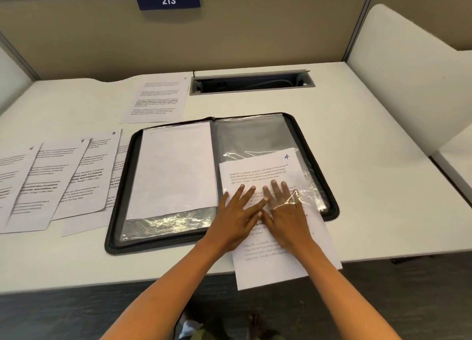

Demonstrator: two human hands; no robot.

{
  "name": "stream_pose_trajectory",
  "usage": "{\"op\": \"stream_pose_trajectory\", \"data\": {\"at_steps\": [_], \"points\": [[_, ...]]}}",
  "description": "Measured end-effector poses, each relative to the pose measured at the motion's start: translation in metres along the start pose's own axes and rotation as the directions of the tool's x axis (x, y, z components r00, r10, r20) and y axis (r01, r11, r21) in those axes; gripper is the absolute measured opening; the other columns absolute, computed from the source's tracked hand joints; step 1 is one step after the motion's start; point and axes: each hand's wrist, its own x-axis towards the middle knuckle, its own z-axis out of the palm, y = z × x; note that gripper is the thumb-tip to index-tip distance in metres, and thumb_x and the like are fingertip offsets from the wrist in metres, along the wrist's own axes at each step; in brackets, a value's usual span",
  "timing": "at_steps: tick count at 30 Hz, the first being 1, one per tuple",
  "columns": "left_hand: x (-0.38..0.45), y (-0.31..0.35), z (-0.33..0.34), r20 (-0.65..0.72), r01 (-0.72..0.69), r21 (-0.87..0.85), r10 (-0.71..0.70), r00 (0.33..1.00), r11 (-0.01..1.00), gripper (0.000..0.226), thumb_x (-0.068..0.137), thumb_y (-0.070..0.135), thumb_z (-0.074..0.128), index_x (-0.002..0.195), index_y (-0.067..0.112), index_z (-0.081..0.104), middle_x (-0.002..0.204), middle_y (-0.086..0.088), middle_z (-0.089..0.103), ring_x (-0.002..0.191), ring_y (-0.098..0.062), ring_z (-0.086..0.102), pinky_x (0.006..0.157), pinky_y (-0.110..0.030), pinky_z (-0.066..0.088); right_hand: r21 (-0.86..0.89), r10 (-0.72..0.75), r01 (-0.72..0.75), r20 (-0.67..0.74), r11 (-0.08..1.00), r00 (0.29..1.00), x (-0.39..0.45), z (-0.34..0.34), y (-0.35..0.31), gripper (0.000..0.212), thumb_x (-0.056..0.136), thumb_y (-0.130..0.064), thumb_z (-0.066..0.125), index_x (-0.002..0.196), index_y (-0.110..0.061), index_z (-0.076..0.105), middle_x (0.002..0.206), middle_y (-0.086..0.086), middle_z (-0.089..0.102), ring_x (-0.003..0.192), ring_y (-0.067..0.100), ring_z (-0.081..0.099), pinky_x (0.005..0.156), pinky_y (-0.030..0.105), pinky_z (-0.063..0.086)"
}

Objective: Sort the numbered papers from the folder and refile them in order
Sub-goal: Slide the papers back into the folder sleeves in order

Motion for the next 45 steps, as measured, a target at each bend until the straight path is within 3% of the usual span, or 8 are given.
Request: {"op": "stream_pose_trajectory", "data": {"at_steps": [5,11,19,23,27,29,35,45], "points": [[0.001,-0.007,-0.001,-0.026,-0.014,0.017,0.015,1.0,1.0,0.062,0.084,0.065,-0.011,0.139,0.045,0.007,0.158,0.003,0.005,0.145,-0.018,-0.008,0.114,-0.041,-0.008,0.057,-0.013,0.013,-0.003,0.998,1.0,0.007,-0.004,0.0,0.079,0.093,-0.062,0.0,0.146,-0.014,0.033,0.154,0.012,0.025,0.144,0.03,0.017,0.119,0.037,-0.001],[0.002,-0.01,-0.002,-0.013,0.031,-0.055,-0.032,0.999,0.998,0.061,0.082,0.066,-0.01,0.139,0.049,0.002,0.159,0.004,0.001,0.145,-0.017,-0.008,0.115,-0.037,-0.008,0.031,-0.027,0.029,-0.063,0.999,0.998,-0.05,-0.008,-0.006,0.064,0.099,-0.056,0.016,0.136,-0.017,0.052,0.142,0.011,0.048,0.135,0.031,0.039,0.114,0.047,0.023],[0.001,-0.005,-0.001,-0.011,0.011,-0.081,-0.012,1.0,0.997,0.06,0.084,0.062,-0.007,0.14,0.05,0.01,0.159,0.003,0.004,0.146,-0.018,-0.006,0.112,-0.031,-0.011,-0.018,-0.021,0.022,0.038,1.0,0.999,-0.003,-0.002,-0.009,0.075,0.089,-0.065,0.003,0.15,-0.021,0.015,0.157,0.001,0.004,0.146,0.029,0.003,0.119,0.039,-0.006],[0.0,0.0,-0.001,0.005,0.04,-0.127,-0.04,0.999,0.991,0.049,0.091,0.055,0.005,0.139,0.054,0.009,0.158,0.002,0.008,0.146,-0.018,-0.002,0.115,-0.035,-0.006,-0.071,-0.022,0.029,0.096,0.997,0.995,0.036,0.004,-0.006,0.073,0.098,-0.056,0.003,0.141,-0.012,0.042,0.146,0.017,0.041,0.135,0.041,0.032,0.112,0.045,0.011],[0.004,0.001,-0.002,-0.002,0.062,-0.145,-0.063,0.998,0.988,0.053,0.088,0.059,0.0,0.139,0.053,0.012,0.158,0.007,0.009,0.146,-0.018,0.0,0.117,-0.038,-0.004,-0.211,0.004,0.025,0.134,0.977,0.991,0.072,-0.003,0.0,0.104,0.062,-0.067,-0.042,0.149,-0.021,-0.009,0.159,0.009,-0.006,0.146,0.035,-0.004,0.116,0.043,-0.007],[0.005,-0.001,-0.003,-0.012,0.053,-0.139,-0.056,0.998,0.989,0.055,0.087,0.059,0.0,0.14,0.053,0.015,0.158,0.008,0.011,0.146,-0.019,0.001,0.117,-0.038,-0.002,-0.175,-0.035,0.063,0.155,0.983,0.987,0.076,-0.008,0.006,0.12,0.05,-0.07,-0.047,0.151,-0.02,-0.007,0.159,0.007,-0.011,0.146,0.03,-0.011,0.116,0.039,-0.01],[0.005,-0.004,0.003,-0.03,0.039,-0.11,-0.043,0.999,0.993,0.065,0.082,0.066,-0.013,0.141,0.047,0.009,0.157,0.004,0.014,0.146,-0.017,0.003,0.115,-0.038,-0.001,0.033,-0.08,0.082,-0.057,0.996,0.995,0.013,-0.009,0.006,0.072,0.099,-0.054,0.007,0.134,-0.01,0.053,0.141,0.013,0.048,0.131,0.034,0.045,0.115,0.041,0.024],[0.009,0.0,0.008,-0.046,0.051,-0.115,-0.057,0.997,0.992,0.061,0.087,0.063,-0.007,0.142,0.049,0.015,0.156,0.004,0.021,0.146,-0.018,0.003,0.114,-0.038,-0.003,-0.089,-0.044,0.041,-0.039,0.995,0.998,0.034,0.004,0.016,0.067,0.1,-0.053,0.014,0.138,-0.009,0.046,0.143,0.014,0.046,0.135,0.03,0.028,0.113,0.041,0.009]]}}
